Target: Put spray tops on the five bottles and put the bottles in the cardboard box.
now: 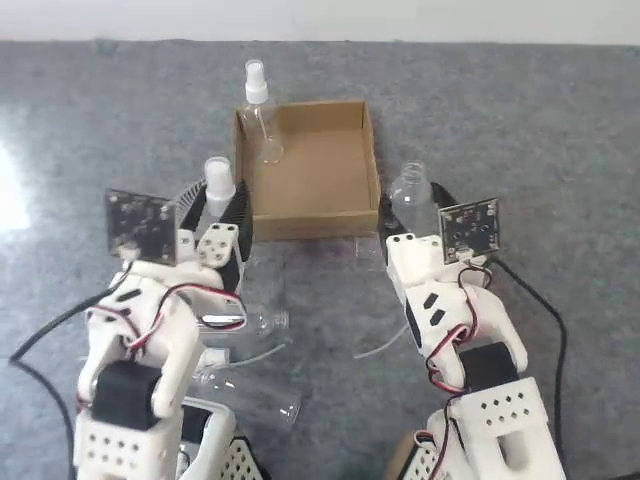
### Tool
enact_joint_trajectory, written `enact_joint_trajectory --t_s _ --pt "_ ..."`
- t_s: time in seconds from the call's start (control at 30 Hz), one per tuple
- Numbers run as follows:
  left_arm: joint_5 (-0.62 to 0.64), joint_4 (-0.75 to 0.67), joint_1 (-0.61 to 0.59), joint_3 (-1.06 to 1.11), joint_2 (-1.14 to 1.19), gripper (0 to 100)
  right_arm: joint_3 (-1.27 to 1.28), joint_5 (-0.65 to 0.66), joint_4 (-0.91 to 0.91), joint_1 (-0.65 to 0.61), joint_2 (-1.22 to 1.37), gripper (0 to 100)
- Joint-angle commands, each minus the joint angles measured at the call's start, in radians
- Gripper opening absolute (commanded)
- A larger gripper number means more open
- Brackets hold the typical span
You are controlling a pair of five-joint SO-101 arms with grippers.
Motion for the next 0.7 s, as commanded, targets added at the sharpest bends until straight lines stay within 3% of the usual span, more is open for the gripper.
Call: enact_joint_trajectory --t_s 0.0,0.27,0.67 --pt "0.04 -0.032 -0.009 -0.004 -0.034 1 -0.006 -0.005 -0.018 -0.025 -0.027 9.0" --pt "0.158 -0.032 -0.166 -0.002 -0.04 1 0.018 -0.003 -0.025 -0.096 -0.025 9.0" --pt "0.239 -0.032 -0.178 -0.004 -0.041 1 0.032 -0.002 -0.027 -0.196 -0.018 9.2"
